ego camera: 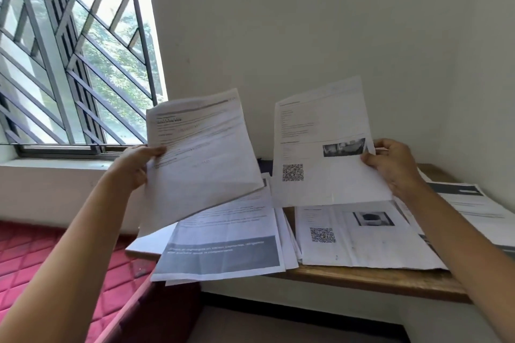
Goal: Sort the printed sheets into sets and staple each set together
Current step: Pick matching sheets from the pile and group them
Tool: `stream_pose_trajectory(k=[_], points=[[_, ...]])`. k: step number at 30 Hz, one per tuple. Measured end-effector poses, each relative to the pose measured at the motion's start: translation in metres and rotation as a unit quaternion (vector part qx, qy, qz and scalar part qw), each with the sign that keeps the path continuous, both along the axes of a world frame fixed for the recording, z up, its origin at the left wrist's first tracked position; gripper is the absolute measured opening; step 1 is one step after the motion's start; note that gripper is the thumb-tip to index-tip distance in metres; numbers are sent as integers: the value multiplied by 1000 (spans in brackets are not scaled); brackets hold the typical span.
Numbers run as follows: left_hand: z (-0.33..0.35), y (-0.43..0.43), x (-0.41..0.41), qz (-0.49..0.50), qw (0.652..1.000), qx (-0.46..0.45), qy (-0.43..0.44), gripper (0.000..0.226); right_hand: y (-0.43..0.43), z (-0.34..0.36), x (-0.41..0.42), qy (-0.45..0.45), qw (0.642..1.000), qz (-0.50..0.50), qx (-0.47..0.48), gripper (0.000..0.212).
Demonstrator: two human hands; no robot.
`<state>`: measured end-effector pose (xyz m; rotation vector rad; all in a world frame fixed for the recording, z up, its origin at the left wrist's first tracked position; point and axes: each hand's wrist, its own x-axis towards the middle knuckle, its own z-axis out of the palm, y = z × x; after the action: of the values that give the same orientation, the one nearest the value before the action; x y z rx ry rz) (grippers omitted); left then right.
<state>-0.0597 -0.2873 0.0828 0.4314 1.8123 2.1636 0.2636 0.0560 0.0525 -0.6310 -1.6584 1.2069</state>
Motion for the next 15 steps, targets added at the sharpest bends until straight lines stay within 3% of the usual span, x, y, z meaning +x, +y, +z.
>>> stream_pose_trajectory(k=[7,11,15], points=[[-15,45,30,-60,997,10,56,18,-19,-20,-34,-11,992,82,-94,24],[-27,73,42,-87,994,40,47,19,-37,-31,-51,25,967,174,-187,25],[-34,90,50,-96,994,33,48,19,-41,-39,-57,37,956,205,-209,32]])
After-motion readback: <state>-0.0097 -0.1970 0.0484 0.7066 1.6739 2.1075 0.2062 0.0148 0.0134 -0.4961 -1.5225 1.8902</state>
